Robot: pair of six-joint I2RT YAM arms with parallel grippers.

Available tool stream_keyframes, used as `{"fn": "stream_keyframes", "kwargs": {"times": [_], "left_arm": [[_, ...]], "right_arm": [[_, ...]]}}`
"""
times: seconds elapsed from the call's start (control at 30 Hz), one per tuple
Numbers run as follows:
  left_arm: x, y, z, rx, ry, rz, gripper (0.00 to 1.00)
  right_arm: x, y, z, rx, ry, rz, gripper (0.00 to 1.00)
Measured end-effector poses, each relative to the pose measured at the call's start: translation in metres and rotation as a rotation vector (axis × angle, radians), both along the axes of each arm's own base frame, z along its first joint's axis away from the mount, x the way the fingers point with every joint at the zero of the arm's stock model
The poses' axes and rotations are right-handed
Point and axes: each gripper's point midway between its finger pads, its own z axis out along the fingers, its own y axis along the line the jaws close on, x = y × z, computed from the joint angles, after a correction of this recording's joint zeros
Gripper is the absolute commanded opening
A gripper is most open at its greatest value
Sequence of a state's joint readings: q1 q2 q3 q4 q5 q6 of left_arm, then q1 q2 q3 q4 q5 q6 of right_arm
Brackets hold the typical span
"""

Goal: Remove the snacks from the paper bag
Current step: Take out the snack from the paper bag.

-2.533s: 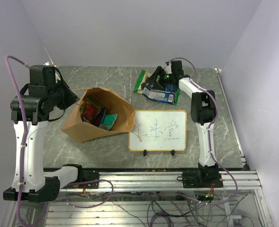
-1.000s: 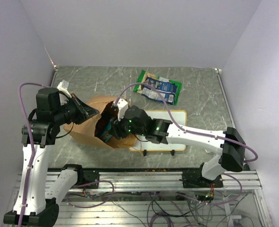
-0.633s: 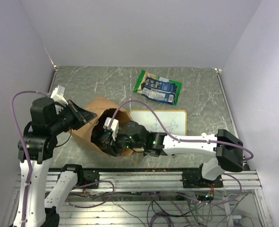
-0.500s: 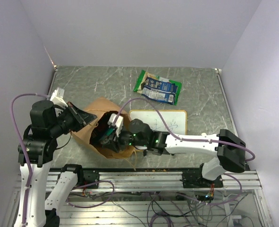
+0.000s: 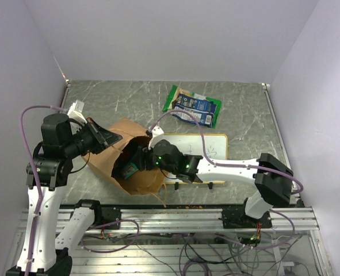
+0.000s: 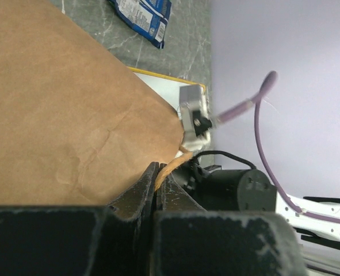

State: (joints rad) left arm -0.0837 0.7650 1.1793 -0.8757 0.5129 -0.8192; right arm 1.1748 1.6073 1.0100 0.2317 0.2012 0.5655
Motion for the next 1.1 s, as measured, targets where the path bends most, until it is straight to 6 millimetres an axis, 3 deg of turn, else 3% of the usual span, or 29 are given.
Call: {"fn": "stream_keyframes", "kwargs": {"times": [0.27,0.43,0.77,1.1], "left_arm": [[0.002,-0.008,0.004,-0.013,-0.034,-0.059,0.07],[0.0,-0.011,0.004,-0.017,-0.036,-0.089,0.07],[0.004,-0.016,-0.001,-0.018,-0.019,-0.136,0.07],[0.009,-0.017,0.002,0.003,-0.033,-0.157,0.07]], "right_arm": [[0.015,0.001,-0.021,0.12,0.209,-0.274,0.5],[0.025,0.017,-0.037,0.168,0.303,-0.397,0.5],[0.041,0.029,-0.041,0.242,0.347,-0.595,0.49],[0.039,0.031,-0.059,0.208,0.317,-0.675,0.55]]}}
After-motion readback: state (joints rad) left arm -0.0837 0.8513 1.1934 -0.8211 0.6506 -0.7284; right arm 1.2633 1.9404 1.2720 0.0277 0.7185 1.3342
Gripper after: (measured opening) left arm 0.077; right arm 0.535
